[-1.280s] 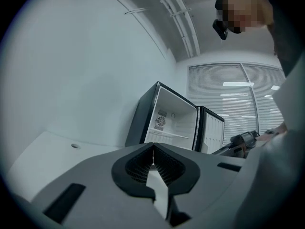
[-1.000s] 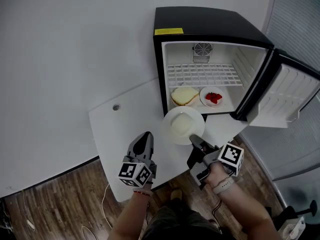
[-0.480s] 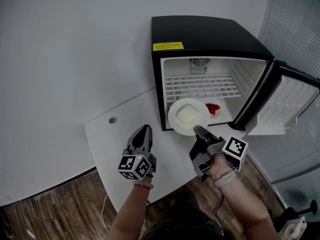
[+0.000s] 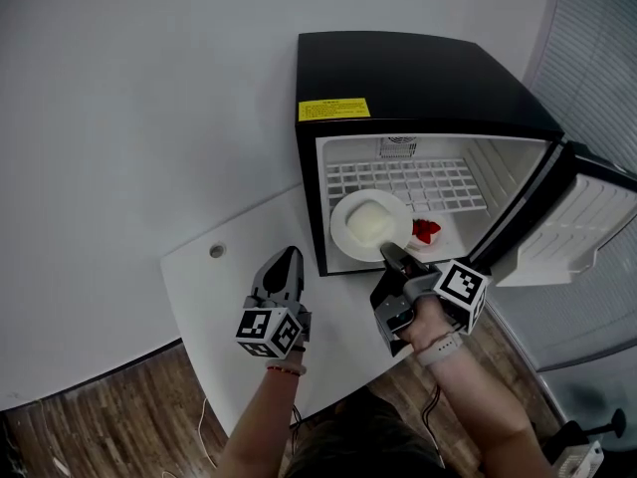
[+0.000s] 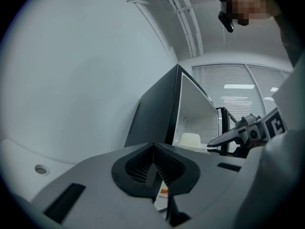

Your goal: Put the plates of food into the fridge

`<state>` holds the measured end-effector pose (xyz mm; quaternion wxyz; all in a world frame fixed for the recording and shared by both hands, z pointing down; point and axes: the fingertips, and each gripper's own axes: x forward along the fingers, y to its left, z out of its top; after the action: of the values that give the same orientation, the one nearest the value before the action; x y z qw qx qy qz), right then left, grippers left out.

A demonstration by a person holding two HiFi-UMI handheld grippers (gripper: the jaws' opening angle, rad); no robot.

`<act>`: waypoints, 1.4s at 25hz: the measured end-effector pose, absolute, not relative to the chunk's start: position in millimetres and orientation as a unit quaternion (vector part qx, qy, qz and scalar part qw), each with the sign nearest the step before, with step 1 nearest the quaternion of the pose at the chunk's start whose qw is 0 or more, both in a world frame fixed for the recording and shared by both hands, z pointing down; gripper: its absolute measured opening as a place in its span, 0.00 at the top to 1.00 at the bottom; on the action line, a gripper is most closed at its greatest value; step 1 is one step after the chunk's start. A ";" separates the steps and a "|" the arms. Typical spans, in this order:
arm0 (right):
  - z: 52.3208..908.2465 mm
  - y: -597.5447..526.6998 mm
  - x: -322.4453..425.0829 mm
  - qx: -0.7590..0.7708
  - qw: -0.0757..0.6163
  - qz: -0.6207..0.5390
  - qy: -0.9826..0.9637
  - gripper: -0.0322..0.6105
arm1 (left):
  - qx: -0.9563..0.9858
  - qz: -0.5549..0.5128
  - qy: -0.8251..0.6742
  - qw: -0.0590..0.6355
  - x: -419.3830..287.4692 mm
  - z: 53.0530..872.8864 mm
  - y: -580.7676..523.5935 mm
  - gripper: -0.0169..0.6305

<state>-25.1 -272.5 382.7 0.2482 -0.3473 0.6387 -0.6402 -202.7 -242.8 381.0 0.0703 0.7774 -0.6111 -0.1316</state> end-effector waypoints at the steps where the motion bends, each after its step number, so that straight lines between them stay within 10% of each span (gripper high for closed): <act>1: 383.0 -276.8 -26.7 -0.349 0.249 -0.641 0.636 0.92 | 0.777 -0.133 -0.611 0.071 -203.1 381.1 -246.3 0.96; 29: 390.2 -339.1 -46.7 -0.400 0.231 -0.608 0.646 0.92 | 0.779 -0.156 -0.603 0.070 -200.8 380.9 -264.5 0.96; 35: 390.6 -337.4 -46.9 -0.424 0.175 -0.542 0.704 0.78 | 0.777 -0.159 -0.604 0.073 -202.0 383.3 -261.1 0.96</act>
<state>-46.9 -337.4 390.6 0.1749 -0.4238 0.7044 -0.5419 -202.0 -261.1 383.3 0.0727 0.7774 -0.6043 -0.1587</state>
